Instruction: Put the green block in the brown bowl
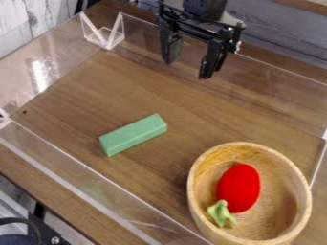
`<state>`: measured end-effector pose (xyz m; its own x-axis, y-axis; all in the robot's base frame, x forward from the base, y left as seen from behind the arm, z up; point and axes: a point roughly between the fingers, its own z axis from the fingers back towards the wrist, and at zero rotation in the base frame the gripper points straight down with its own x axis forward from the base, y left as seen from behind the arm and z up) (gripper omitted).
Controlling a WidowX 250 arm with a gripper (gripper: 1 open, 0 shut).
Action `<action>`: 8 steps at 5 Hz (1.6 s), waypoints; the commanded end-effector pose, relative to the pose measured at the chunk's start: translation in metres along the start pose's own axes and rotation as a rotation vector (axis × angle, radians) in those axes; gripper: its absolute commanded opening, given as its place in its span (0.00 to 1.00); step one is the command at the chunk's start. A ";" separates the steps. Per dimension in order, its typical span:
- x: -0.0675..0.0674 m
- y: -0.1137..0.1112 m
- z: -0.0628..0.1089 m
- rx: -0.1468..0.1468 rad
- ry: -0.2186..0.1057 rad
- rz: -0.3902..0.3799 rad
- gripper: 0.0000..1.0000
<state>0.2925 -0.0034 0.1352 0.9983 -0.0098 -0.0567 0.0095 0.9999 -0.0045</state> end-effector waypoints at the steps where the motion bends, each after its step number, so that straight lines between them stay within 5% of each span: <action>1: -0.007 -0.010 -0.005 -0.001 0.031 -0.079 1.00; 2: -0.028 -0.015 -0.015 -0.002 0.042 -0.217 1.00; 3: -0.047 0.000 -0.024 0.013 0.032 -0.231 0.00; 4: -0.060 0.019 -0.031 0.025 0.005 -0.208 1.00; 6: -0.082 0.024 -0.051 -0.001 -0.071 -0.207 1.00; 8: -0.068 0.035 -0.055 0.004 -0.125 -0.329 1.00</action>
<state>0.2133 0.0284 0.0750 0.9421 -0.3337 0.0325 0.3344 0.9423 -0.0175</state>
